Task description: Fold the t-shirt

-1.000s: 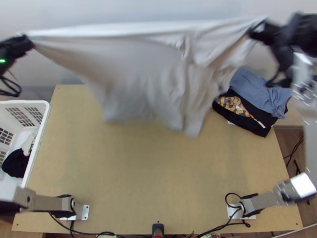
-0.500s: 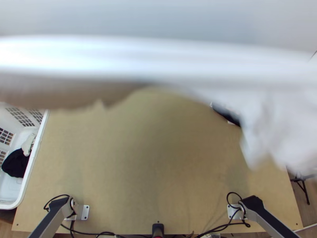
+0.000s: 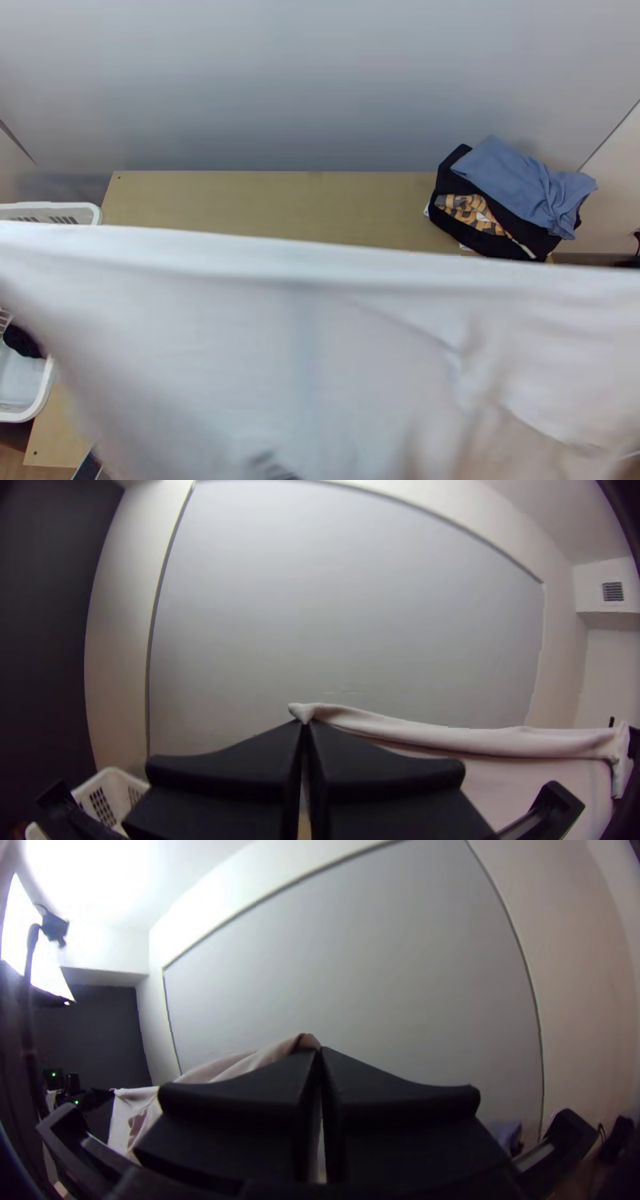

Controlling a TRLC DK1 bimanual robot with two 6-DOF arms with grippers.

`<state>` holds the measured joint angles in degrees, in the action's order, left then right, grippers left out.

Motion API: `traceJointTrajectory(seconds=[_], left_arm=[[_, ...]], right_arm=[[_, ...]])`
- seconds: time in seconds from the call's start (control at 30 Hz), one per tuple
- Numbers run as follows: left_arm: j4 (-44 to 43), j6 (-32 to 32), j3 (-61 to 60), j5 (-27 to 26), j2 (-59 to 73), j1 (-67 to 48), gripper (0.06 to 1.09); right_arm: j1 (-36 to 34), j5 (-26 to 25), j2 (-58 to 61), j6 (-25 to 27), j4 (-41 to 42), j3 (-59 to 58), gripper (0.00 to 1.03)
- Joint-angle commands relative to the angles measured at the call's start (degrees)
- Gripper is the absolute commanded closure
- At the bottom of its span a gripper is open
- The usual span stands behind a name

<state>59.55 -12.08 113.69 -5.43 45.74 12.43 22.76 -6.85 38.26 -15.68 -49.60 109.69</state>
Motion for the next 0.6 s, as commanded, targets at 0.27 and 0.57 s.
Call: traceJointTrajectory(seconds=[0.27, 0.57], left_arm=[[-26.24, 1.53, -74.58, -6.87, -14.18, -4.78, 1.05], [-45.66, 1.09, -74.58, -7.05, 8.67, -6.89, 1.05]], right_arm=[[6.33, 5.80, -15.76, -13.41, 17.00, -66.27, 1.00], [-3.34, 12.57, 4.63, -11.39, 29.48, -64.60, 1.00]])
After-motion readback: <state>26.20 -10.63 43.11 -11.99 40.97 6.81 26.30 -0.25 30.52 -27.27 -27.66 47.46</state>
